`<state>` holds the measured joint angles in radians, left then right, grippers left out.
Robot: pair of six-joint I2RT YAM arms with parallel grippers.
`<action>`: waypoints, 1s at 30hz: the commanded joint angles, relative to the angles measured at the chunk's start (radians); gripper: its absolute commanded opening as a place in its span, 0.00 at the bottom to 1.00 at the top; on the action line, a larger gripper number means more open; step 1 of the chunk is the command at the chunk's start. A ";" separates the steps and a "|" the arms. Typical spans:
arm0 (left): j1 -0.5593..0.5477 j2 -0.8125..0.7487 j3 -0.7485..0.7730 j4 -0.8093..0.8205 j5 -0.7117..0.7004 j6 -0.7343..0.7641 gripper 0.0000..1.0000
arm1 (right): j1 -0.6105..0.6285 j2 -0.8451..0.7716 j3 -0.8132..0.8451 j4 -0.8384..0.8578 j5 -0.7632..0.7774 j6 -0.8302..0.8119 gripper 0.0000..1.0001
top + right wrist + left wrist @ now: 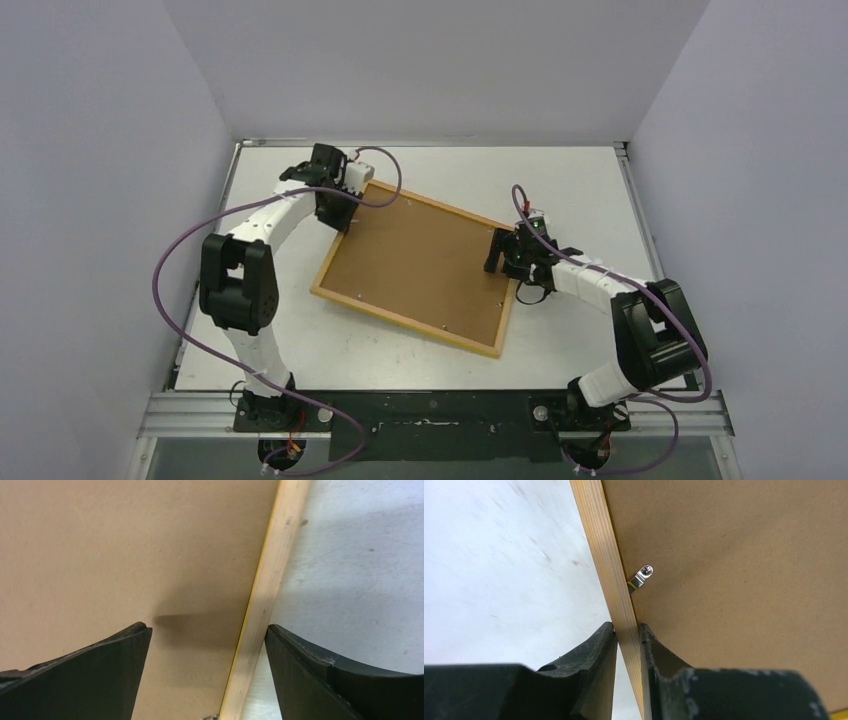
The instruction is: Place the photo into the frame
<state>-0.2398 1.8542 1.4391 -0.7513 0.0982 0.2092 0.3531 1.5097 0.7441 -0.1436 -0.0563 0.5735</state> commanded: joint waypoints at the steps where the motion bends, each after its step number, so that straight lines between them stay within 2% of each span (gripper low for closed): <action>1: -0.049 -0.046 0.198 -0.032 -0.077 0.166 0.00 | -0.017 -0.089 0.065 0.003 -0.097 0.000 0.87; 9: -0.119 -0.060 0.378 -0.077 -0.247 0.383 0.00 | -0.050 -0.126 0.189 -0.032 -0.135 -0.080 1.00; 12: -0.136 -0.077 0.401 -0.063 -0.275 0.450 0.00 | -0.068 -0.118 0.235 0.000 -0.181 -0.140 0.95; 16: -0.167 -0.116 0.393 -0.008 -0.314 0.569 0.00 | -0.106 -0.064 0.328 0.050 -0.361 -0.214 0.94; 21: -0.201 -0.147 0.418 0.068 -0.360 0.705 0.00 | -0.138 0.018 0.449 0.078 -0.501 -0.220 0.90; 26: -0.214 -0.148 0.520 0.093 -0.357 0.757 0.00 | -0.146 0.099 0.512 0.129 -0.573 -0.185 0.90; 30: -0.243 -0.196 0.512 0.149 -0.332 0.821 0.00 | -0.165 0.160 0.570 0.173 -0.710 -0.217 0.90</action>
<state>-0.4618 1.7821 1.8877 -0.7544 -0.2173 0.9096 0.2085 1.6291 1.2396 -0.0677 -0.5983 0.3847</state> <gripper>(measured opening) 0.176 0.900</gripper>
